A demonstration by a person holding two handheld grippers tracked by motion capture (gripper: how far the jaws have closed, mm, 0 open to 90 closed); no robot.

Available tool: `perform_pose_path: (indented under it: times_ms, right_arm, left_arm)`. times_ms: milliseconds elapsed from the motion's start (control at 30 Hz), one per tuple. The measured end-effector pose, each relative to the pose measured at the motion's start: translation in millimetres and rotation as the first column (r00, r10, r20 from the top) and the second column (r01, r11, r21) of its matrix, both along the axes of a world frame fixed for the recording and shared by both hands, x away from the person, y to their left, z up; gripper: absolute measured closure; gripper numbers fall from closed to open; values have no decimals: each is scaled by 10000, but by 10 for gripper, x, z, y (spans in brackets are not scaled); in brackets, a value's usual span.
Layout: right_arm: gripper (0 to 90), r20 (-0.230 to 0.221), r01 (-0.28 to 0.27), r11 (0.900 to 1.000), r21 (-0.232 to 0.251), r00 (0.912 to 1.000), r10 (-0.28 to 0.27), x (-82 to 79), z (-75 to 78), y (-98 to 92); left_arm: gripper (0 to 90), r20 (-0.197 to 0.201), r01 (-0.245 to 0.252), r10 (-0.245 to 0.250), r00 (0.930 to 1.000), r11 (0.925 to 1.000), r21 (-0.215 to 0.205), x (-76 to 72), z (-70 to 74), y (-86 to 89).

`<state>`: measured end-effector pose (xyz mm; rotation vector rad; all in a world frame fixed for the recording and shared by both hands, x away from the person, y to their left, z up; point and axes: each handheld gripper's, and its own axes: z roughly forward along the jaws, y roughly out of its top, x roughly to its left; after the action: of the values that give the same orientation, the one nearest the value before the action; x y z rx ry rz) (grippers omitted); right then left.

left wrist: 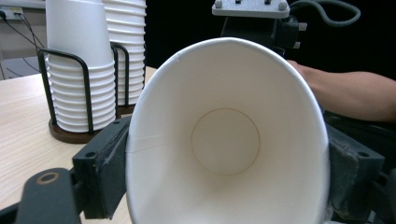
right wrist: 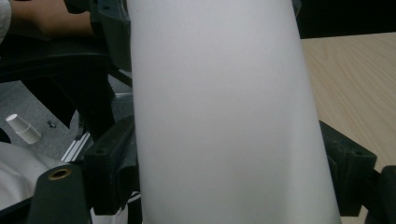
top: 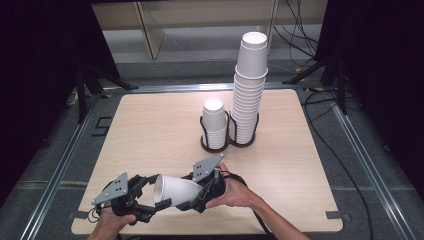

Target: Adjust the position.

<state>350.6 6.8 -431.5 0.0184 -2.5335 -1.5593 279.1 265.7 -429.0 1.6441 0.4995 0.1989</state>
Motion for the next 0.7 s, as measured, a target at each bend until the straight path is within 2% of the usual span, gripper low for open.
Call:
perform_pose_path:
  times_ms: [67, 100, 167, 333, 400, 433, 533, 567, 700]
  right_arm:
    - [182, -10, 115, 9999, -114, 9999, -115, 2, -2, 3]
    - [163, 31, 189, 9997, -175, 9998, -188, 2, -1, 2]
    - [157, 141, 424, 9987, -271, 9990, -420, 13, 14, -19]
    - [155, 731, 987, 9934, -590, 9929, -943, 4, 96, -85]
    - [156, 1267, 1209, 9896, -781, 9858, -1105, -18, 137, -93]
    - [156, 1491, 1321, 9870, -918, 9818, -1175, -35, 155, -89]
    - [156, 2045, 1514, 9799, -1301, 9711, -1229, -79, 206, -68]
    - [156, 2231, 1515, 9772, -1489, 9679, -1161, -96, 220, -53]
    - [156, 2493, 1396, 9733, -1822, 9641, -916, -141, 248, 7]
  left_arm:
    - [168, 1, -99, 99, 10000, 9999, 30, 0, 0, -8]
    - [167, 1, -181, 181, 9998, 9995, 243, 2, 3, 9]
    - [166, 13, -336, 336, 9994, 9988, 342, 8, 4, 22]
    - [165, 15, -648, 648, 9979, 9964, 545, 34, 0, 36]
    - [164, 63, -950, 950, 9955, 9881, 1211, 21, 14, 39]
    - [164, 169, -895, 881, 9960, 9888, 1196, 34, 2, 31]
    - [164, 180, -987, 971, 9951, 9806, 1693, 17, 13, 19]
    - [164, 234, -935, 908, 9956, 9813, 1684, 19, 11, 7]
    - [163, 418, -849, 776, 9961, 9722, 2180, -4, 34, -20]
